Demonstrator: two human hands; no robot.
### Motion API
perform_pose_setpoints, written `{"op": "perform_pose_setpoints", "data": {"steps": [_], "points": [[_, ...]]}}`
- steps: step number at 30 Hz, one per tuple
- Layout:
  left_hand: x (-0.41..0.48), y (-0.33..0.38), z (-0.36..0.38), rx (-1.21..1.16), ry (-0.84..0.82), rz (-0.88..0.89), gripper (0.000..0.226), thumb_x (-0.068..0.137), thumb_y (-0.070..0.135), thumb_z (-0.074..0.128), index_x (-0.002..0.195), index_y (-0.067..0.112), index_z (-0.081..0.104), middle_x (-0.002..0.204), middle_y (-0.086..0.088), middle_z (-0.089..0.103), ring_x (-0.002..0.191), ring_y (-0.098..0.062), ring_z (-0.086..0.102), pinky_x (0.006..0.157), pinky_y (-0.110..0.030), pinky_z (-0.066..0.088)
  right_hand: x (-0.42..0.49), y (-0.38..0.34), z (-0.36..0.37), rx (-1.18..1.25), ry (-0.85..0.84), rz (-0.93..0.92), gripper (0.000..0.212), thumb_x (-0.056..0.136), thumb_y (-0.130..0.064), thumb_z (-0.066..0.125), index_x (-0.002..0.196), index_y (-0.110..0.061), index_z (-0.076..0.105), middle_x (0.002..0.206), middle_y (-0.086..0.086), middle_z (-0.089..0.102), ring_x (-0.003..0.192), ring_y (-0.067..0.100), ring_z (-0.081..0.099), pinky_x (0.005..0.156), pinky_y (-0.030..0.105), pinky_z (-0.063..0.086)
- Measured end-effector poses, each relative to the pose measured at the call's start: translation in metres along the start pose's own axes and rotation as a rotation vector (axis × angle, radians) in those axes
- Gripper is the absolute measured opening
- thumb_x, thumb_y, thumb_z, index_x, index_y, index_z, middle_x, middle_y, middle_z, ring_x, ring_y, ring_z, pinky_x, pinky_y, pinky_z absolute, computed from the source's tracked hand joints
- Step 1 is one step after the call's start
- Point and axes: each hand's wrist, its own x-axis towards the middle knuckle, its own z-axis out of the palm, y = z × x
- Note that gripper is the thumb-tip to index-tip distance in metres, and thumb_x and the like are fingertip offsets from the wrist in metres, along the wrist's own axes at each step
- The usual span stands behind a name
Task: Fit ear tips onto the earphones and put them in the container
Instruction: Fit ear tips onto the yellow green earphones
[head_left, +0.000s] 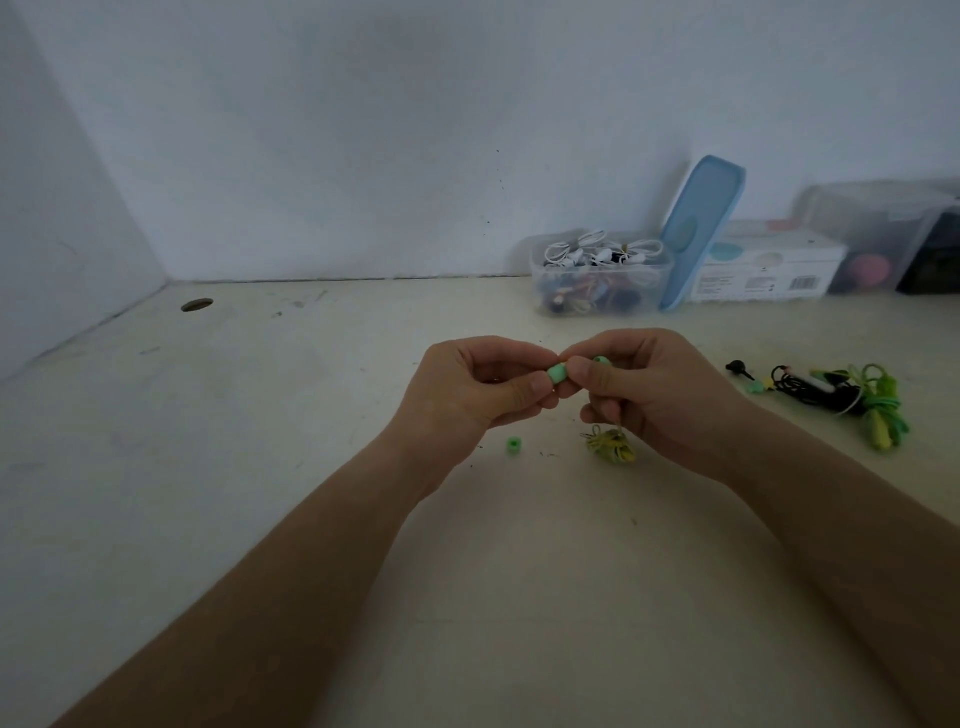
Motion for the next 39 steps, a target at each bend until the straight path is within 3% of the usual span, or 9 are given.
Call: {"op": "perform_pose_setpoints", "data": {"steps": [10,14,16,20,24,29,34,37,39], "points": [[0.001,0.0,0.005,0.269,0.007,0.113,0.019,0.089,0.018,0.072,0.108,0.019,0.068,0.093,0.001,0.075,0.083,-0.013,0.071,0.07,-0.025,0.057,0.0,-0.002,0.0,0.128,0.055,0.045,0.022,0.077,-0.015,0.067,0.096,-0.003,0.07,0.077,0.012,0.07,0.046,0.01,0.05,0.063,0.027,0.055],[0.001,-0.008,0.014,0.578,-0.099,0.101,0.064,0.059,0.049,0.086,0.115,0.032,0.06,0.099,0.015,0.072,0.092,-0.004,0.066,0.079,-0.024,0.054,-0.002,-0.005,0.002,0.251,0.078,0.005,0.014,0.08,-0.013,0.065,0.09,-0.005,0.071,0.077,0.01,0.07,0.048,0.01,0.052,0.064,0.027,0.056],[0.0,-0.011,0.024,0.693,-0.133,0.089,0.064,0.059,0.045,0.088,0.114,0.034,0.058,0.097,0.017,0.069,0.088,-0.001,0.063,0.08,-0.027,0.054,-0.002,-0.006,0.007,0.326,0.082,-0.024,0.016,0.08,-0.013,0.065,0.092,-0.003,0.07,0.078,0.011,0.07,0.049,0.009,0.053,0.064,0.026,0.056],[0.002,-0.01,0.032,0.785,-0.092,0.163,0.039,0.07,0.033,0.084,0.1,0.027,0.06,0.083,0.013,0.066,0.075,-0.005,0.062,0.07,-0.022,0.051,-0.002,-0.007,0.018,0.379,0.123,-0.061,0.023,0.081,-0.012,0.064,0.1,0.001,0.067,0.079,0.012,0.071,0.051,0.01,0.055,0.063,0.023,0.056],[0.006,-0.006,0.024,0.757,-0.052,0.159,0.037,0.071,0.038,0.084,0.101,0.028,0.066,0.084,0.011,0.07,0.075,-0.004,0.064,0.072,-0.023,0.053,-0.002,-0.01,0.014,0.289,0.266,-0.103,0.011,0.09,-0.008,0.063,0.095,-0.006,0.072,0.086,0.014,0.074,0.064,0.016,0.068,0.066,0.027,0.058],[0.019,0.003,0.019,0.586,0.094,0.119,0.034,0.071,0.037,0.085,0.092,0.028,0.06,0.077,0.009,0.072,0.068,-0.003,0.066,0.061,-0.015,0.049,0.007,-0.017,0.004,0.131,0.438,-0.019,0.013,0.094,-0.014,0.064,0.103,-0.007,0.071,0.089,0.008,0.077,0.079,0.022,0.074,0.072,0.032,0.06],[0.054,0.024,0.019,0.6,0.108,0.19,0.029,0.074,0.032,0.084,0.096,0.028,0.065,0.085,0.008,0.071,0.071,-0.006,0.066,0.063,-0.024,0.053,0.029,-0.031,-0.003,-0.082,0.511,0.015,0.007,0.094,-0.023,0.067,0.095,-0.016,0.069,0.077,0.002,0.075,0.057,0.013,0.067,0.051,0.026,0.053],[0.09,0.028,0.018,0.644,0.106,0.22,0.029,0.074,0.027,0.084,0.099,0.028,0.07,0.09,0.014,0.066,0.075,-0.002,0.061,0.068,-0.024,0.051,0.056,-0.04,-0.019,-0.125,0.537,-0.021,0.008,0.095,-0.018,0.065,0.096,-0.009,0.066,0.072,0.006,0.069,0.052,0.012,0.059,0.049,0.026,0.05],[0.117,0.03,0.018,0.708,0.112,0.254,0.032,0.072,0.024,0.086,0.102,0.023,0.074,0.087,0.014,0.061,0.077,-0.002,0.055,0.075,-0.015,0.046,0.079,-0.044,-0.034,-0.11,0.561,-0.022,0.006,0.094,-0.011,0.065,0.095,-0.005,0.064,0.065,0.006,0.065,0.049,0.011,0.057,0.048,0.024,0.05]]}}
